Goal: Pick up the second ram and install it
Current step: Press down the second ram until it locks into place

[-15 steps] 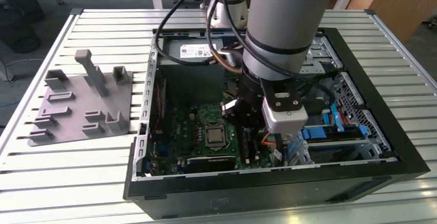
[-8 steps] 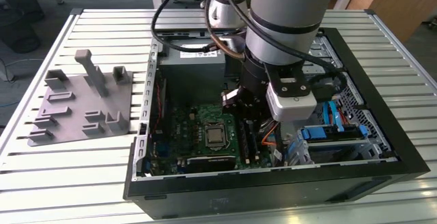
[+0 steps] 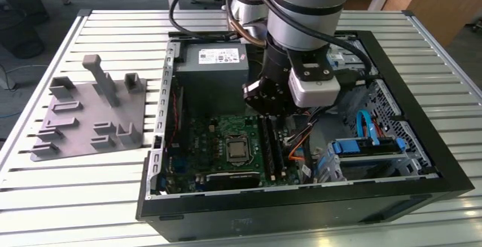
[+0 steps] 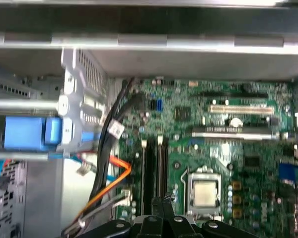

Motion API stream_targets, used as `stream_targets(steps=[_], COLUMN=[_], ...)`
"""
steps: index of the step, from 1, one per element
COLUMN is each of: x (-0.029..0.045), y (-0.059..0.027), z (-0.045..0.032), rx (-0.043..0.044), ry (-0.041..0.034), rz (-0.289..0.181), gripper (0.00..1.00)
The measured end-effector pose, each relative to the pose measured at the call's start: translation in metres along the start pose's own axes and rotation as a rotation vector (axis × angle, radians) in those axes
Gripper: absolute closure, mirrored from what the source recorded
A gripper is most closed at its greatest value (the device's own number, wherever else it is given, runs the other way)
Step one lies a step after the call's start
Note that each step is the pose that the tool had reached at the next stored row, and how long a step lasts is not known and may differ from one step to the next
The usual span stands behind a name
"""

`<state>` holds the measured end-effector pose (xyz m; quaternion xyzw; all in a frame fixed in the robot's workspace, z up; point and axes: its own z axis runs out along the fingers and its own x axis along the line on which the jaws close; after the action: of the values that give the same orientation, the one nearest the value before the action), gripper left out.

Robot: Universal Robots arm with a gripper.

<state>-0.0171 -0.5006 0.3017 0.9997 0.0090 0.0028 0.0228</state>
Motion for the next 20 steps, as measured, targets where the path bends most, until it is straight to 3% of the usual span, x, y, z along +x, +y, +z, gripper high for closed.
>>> stream_targets(steps=[7,9,12,15,17,20], x=[0.0004,0.0004,0.0,0.0,0.0001,0.0001], y=[-0.0204,-0.0226,-0.0243,-0.0257,-0.0268,-0.0264], z=[-0.0027,-0.0029,-0.0029,-0.003,-0.0061,-0.0194], rx=[0.0027,0.0168,0.0529,0.082,0.0864,0.0864], ry=[0.0,0.0002,0.0009,0.0014,0.0018,0.0019], rz=[0.0,0.0,0.0,0.0,0.001,0.0], gripper=[0.9,0.9,0.9,0.9,0.9,0.9])
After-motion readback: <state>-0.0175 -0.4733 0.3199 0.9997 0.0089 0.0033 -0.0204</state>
